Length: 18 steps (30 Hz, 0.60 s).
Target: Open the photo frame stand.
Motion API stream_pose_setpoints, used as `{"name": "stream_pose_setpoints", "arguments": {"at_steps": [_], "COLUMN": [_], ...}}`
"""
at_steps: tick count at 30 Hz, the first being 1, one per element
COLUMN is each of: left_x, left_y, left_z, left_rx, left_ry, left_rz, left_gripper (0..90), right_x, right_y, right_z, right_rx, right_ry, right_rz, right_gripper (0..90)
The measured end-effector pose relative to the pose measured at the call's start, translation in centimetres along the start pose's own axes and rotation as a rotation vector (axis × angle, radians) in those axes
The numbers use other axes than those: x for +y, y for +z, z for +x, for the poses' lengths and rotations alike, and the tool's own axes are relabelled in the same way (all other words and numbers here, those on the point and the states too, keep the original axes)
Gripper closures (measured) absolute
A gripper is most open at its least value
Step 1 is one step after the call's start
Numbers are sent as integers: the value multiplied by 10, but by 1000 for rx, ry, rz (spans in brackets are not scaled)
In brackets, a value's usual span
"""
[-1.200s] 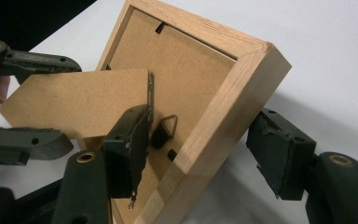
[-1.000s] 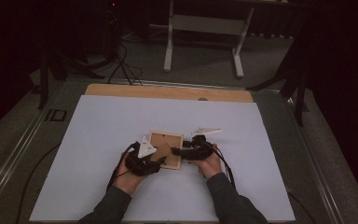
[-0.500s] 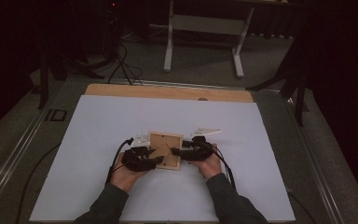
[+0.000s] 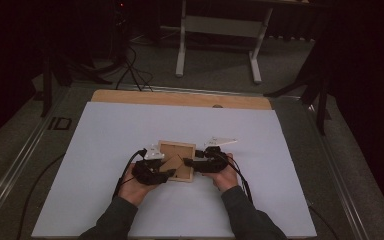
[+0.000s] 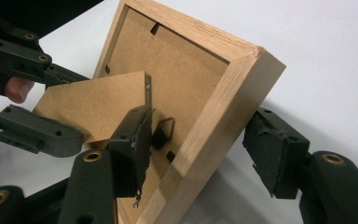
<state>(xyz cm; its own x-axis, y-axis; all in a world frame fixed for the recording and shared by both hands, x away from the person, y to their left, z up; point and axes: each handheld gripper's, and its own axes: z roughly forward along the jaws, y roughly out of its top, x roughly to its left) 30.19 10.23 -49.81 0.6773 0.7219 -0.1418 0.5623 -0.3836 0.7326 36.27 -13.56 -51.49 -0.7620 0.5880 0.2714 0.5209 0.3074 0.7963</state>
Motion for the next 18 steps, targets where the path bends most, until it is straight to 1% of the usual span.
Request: {"name": "stream_pose_setpoints", "arguments": {"at_steps": [4,5,13,18], "left_x": [1,2,2,2], "left_y": [-1,-1,0,0], "left_z": [-2,-2,-3,-3], "left_rx": [20,26,42,51], "left_ry": [20,31,49,57], "left_rz": [-4,-3,-13,-24], "left_gripper": [594,595,602,615], "right_x": [2,2,5,8], "right_y": [-4,-5,-10,-14], "right_z": [-1,-1,0,2], "right_rx": [5,6,-17,-36], "right_ry": [0,2,-12,-39], "right_rz": [-19,-25,-44,-62], "right_gripper": [458,473,509,560]}}
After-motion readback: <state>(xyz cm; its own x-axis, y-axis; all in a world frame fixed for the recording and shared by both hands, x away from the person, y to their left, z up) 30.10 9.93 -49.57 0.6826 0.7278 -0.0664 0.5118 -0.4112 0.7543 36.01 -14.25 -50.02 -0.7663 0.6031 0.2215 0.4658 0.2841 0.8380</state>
